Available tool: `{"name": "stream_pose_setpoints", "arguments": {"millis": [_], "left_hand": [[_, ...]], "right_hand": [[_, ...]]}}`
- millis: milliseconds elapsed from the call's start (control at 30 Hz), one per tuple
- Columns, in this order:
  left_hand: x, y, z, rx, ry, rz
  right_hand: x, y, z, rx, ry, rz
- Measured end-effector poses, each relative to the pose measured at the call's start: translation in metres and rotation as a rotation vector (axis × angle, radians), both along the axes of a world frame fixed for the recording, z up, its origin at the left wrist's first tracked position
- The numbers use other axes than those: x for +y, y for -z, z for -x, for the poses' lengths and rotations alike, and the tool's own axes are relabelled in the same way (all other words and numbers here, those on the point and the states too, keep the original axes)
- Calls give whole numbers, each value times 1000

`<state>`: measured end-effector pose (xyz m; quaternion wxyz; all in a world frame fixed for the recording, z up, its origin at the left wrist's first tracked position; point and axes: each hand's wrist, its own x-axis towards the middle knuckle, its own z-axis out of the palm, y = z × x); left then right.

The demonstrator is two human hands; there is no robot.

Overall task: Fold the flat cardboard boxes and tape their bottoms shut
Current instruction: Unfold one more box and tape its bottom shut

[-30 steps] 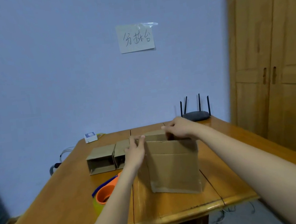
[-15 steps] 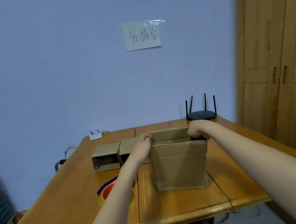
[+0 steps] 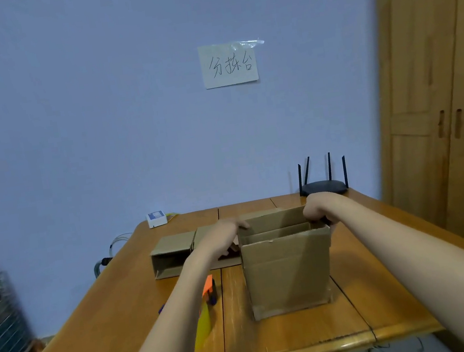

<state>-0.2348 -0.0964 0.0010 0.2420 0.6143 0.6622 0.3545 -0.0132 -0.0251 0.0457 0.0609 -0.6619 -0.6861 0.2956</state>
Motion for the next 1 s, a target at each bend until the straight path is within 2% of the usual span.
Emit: {"name": "stream_pose_setpoints", "arguments": {"millis": [100,233,367,467,533,600,800,1000], "left_hand": [[3,3,9,-8,-51,1],[2,9,17,-87,-22,7],[-4,15,20,-272,77,69],[-6,25,20,-387,100,108],[-5,28,16,-422,77,68],[-3,29,11,-405,60,36],[-1,31,5,-291,131,44],[0,40,12,-399,204,9]], "right_hand": [[-3,5,0,41,-55,102],[-7,13,3,163,-26,86],[-6,27,-10,545,-4,197],[-6,47,-27,919,27,319],[-14,60,-34,1191,65,372],[-22,70,-36,1324,66,381],[-23,76,-28,1257,-3,283],[-9,85,-24,1169,-55,271]]}}
